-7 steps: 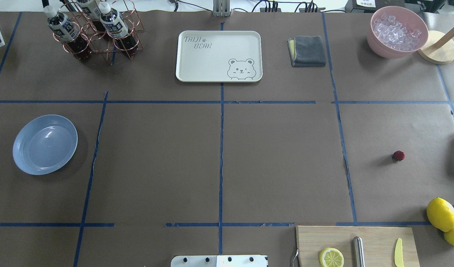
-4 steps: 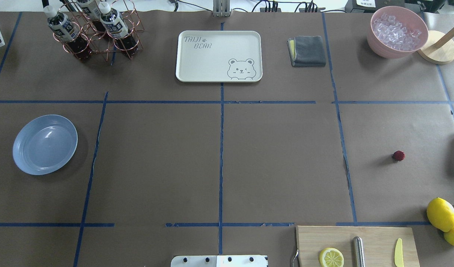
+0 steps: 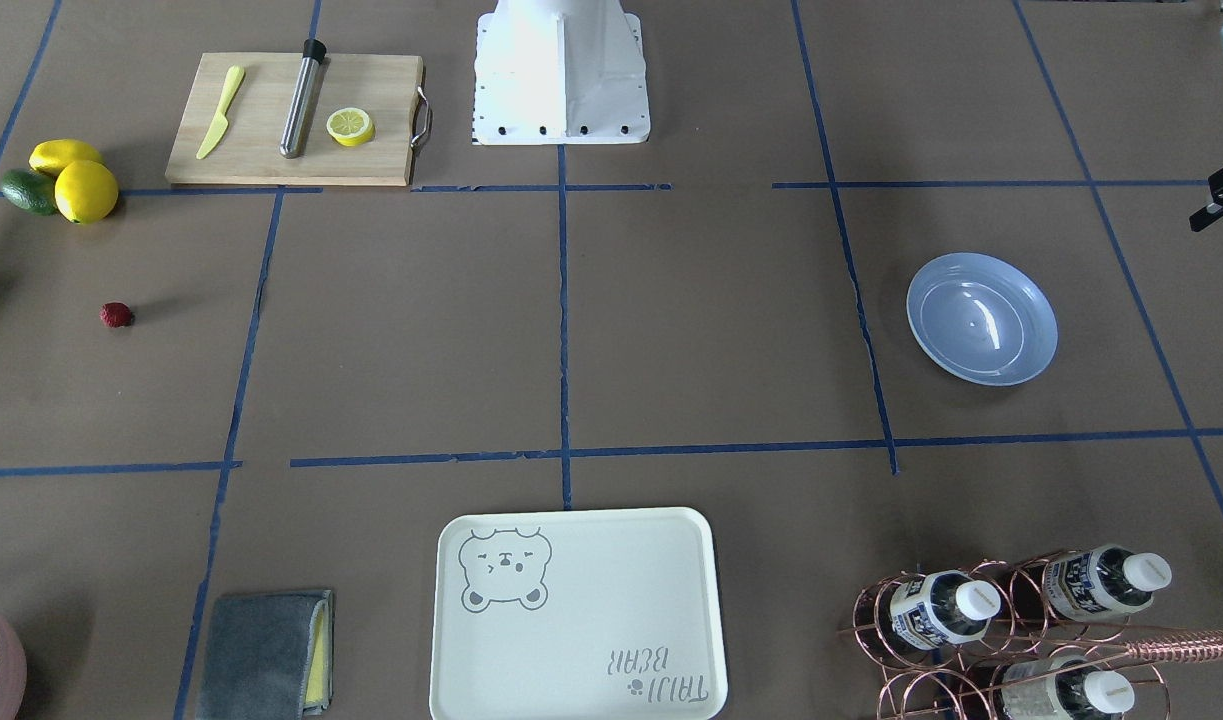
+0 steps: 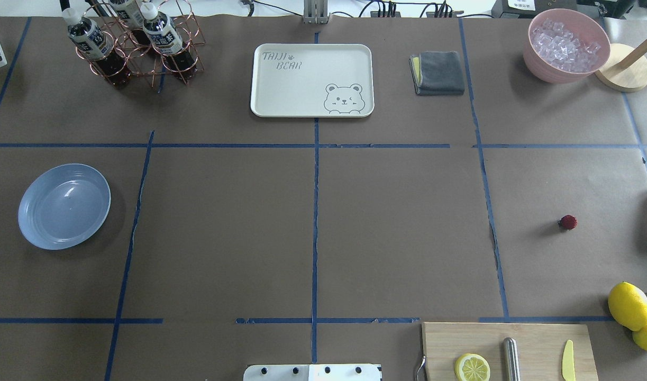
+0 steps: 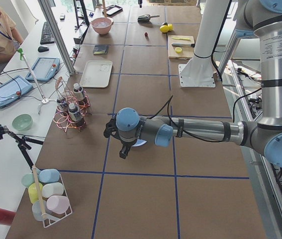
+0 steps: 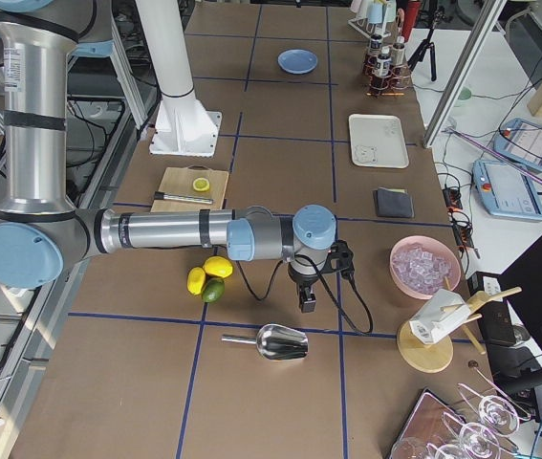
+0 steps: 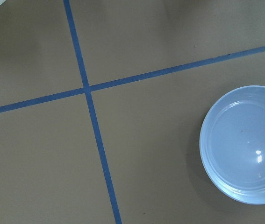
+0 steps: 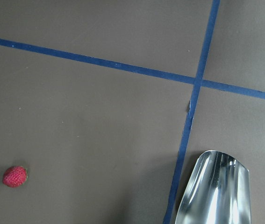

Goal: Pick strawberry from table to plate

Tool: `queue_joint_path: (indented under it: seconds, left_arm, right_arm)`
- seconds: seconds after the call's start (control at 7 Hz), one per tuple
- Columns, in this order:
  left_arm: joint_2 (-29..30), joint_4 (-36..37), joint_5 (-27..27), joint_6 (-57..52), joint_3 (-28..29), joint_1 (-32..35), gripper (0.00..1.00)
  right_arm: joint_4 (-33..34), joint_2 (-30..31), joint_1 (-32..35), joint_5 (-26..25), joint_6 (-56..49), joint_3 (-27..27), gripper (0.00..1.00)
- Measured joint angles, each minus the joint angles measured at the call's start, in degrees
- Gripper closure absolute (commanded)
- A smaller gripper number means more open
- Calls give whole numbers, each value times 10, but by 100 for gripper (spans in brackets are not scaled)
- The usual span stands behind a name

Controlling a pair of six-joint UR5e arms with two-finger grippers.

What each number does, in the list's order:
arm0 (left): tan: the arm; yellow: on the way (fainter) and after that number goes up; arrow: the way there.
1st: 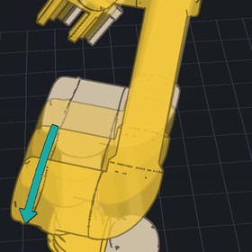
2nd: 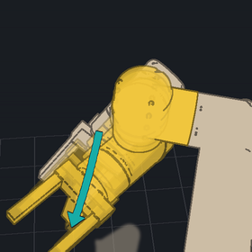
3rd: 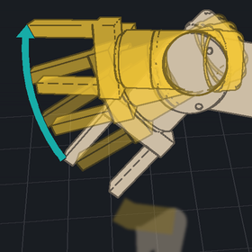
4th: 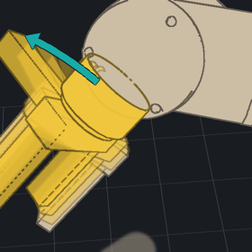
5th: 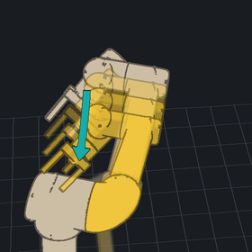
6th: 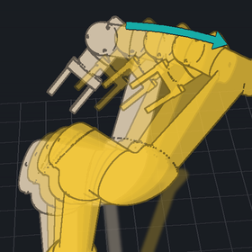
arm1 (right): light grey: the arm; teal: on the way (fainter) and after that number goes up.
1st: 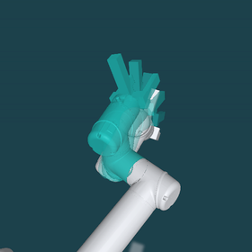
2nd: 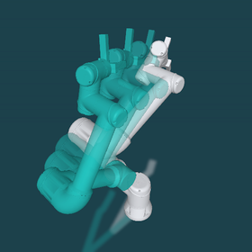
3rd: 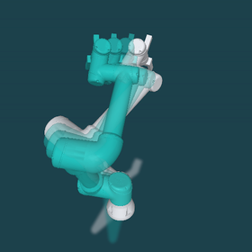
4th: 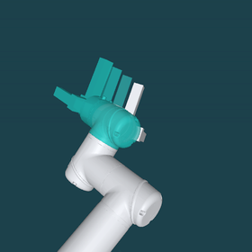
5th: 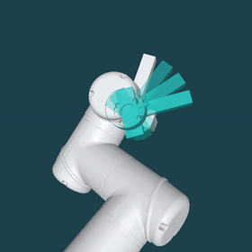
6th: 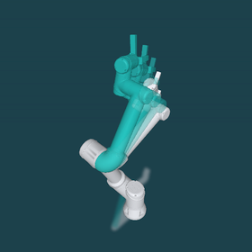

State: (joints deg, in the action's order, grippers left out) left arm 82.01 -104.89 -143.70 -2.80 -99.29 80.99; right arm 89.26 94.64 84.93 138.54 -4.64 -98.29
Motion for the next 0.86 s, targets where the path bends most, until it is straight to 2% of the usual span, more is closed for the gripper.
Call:
queue_joint_path:
  seconds: [0.14,0.43,0.57,0.86]
  left_arm:
    - [9,-33,2,49,24,-33,2]
    - [52,-148,7,180,114,-107,7]
    - [69,-181,16,230,143,-136,11]
    - [79,-196,42,260,163,-166,21]
  right_arm:
    - [-1,2,0,18,0,-1,0]
    - [-11,4,0,34,0,-1,0]
    - [-26,9,-1,37,3,-1,0]
    - [-39,14,-1,49,5,1,0]
